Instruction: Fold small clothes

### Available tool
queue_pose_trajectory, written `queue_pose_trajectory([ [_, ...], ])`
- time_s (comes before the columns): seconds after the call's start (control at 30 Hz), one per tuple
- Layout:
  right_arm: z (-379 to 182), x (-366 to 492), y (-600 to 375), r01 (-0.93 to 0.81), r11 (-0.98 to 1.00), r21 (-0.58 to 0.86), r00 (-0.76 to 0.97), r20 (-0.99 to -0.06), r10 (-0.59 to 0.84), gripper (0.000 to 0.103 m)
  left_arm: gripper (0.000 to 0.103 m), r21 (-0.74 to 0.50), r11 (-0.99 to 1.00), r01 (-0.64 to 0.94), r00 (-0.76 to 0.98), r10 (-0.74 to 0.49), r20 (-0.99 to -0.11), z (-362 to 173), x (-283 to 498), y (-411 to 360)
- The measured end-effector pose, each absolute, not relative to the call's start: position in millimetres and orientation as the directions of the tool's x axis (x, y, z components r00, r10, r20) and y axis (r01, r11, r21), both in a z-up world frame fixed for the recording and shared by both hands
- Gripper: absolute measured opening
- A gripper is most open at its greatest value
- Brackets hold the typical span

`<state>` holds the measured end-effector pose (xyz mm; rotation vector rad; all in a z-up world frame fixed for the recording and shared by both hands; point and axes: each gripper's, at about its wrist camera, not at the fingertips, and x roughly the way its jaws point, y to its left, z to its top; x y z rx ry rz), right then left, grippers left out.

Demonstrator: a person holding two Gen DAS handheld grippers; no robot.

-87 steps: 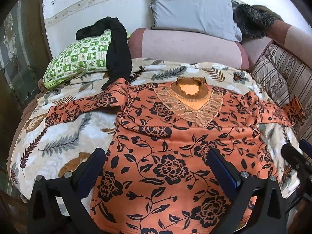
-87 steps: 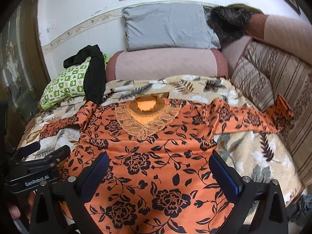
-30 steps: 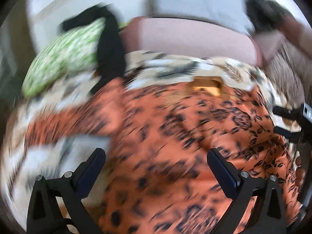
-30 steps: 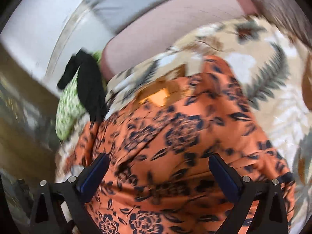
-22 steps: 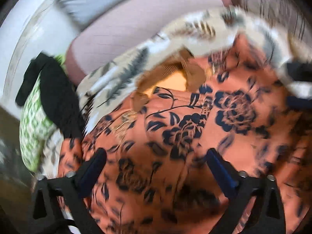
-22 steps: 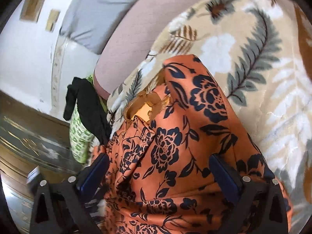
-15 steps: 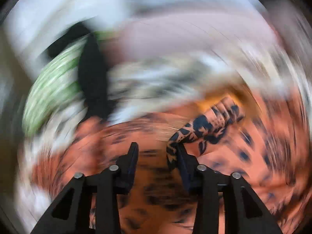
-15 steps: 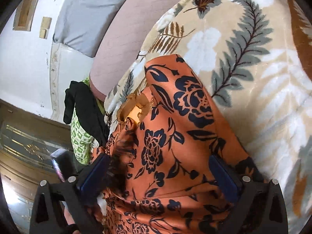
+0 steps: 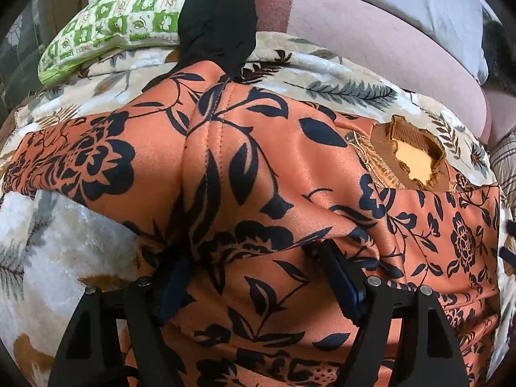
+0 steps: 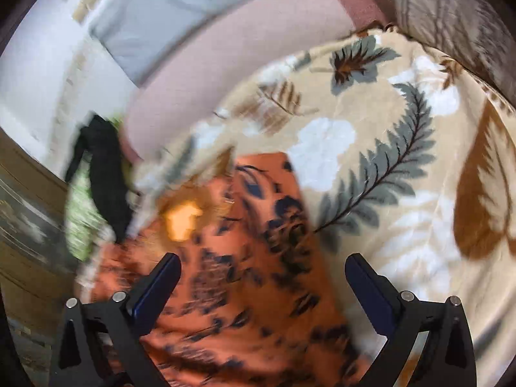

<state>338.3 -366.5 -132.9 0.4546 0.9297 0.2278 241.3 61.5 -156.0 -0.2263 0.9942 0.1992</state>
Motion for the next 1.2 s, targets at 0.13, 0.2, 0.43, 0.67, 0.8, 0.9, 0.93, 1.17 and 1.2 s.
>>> queue_pose_trajectory([
  [0.13, -144, 371, -350, -0.04, 0.882, 0.469, 0.497, -0.756, 0.425, 0.011, 0.025, -0.104, 0.959, -0.265, 0.532, 0.056, -0.845, -149, 231, 77],
  [0.2, -118, 361, -341, -0.104, 0.912, 0.397, 0.565, -0.731, 0.383, 0.011, 0.024, -0.132, 0.955, -0.264, 0.583, 0.05, -0.811, -137, 226, 81],
  [0.43, -157, 354, -404, 0.153, 0.893, 0.424, 0.571, -0.775, 0.27, 0.026, 0.031, -0.122, 0.969, -0.217, 0.572, 0.025, -0.82, -151, 237, 66],
  [0.67, -96, 304, -397, 0.053, 0.89, 0.453, 0.725, -0.631, 0.278, 0.086, 0.065, -0.182, 0.963, -0.199, 0.634, -0.015, -0.773, -120, 243, 69],
  [0.8, -88, 293, -360, -0.139, 0.833, 0.535, 0.681, -0.559, 0.473, 0.086, 0.065, -0.112, 0.973, -0.202, 0.577, 0.026, -0.816, -133, 267, 62],
  [0.9, -131, 311, -350, -0.077, 0.843, 0.532, 0.576, -0.667, 0.473, 0.085, 0.064, -0.027, 0.972, -0.232, 0.469, 0.088, -0.879, -164, 281, 58],
  [0.93, -149, 316, -351, -0.007, 0.865, 0.502, 0.536, -0.728, 0.427, 0.085, 0.064, -0.003, 0.975, -0.22, 0.488, 0.107, -0.866, -162, 278, 53],
  [1.17, -134, 303, -344, -0.042, 0.883, 0.467, 0.578, -0.71, 0.403, 0.084, 0.064, 0.017, 0.978, -0.207, 0.501, 0.121, -0.857, -159, 280, 45],
  [1.2, -133, 302, -343, -0.051, 0.885, 0.464, 0.58, -0.707, 0.404, 0.084, 0.064, 0.017, 0.978, -0.208, 0.501, 0.121, -0.857, -159, 279, 44],
])
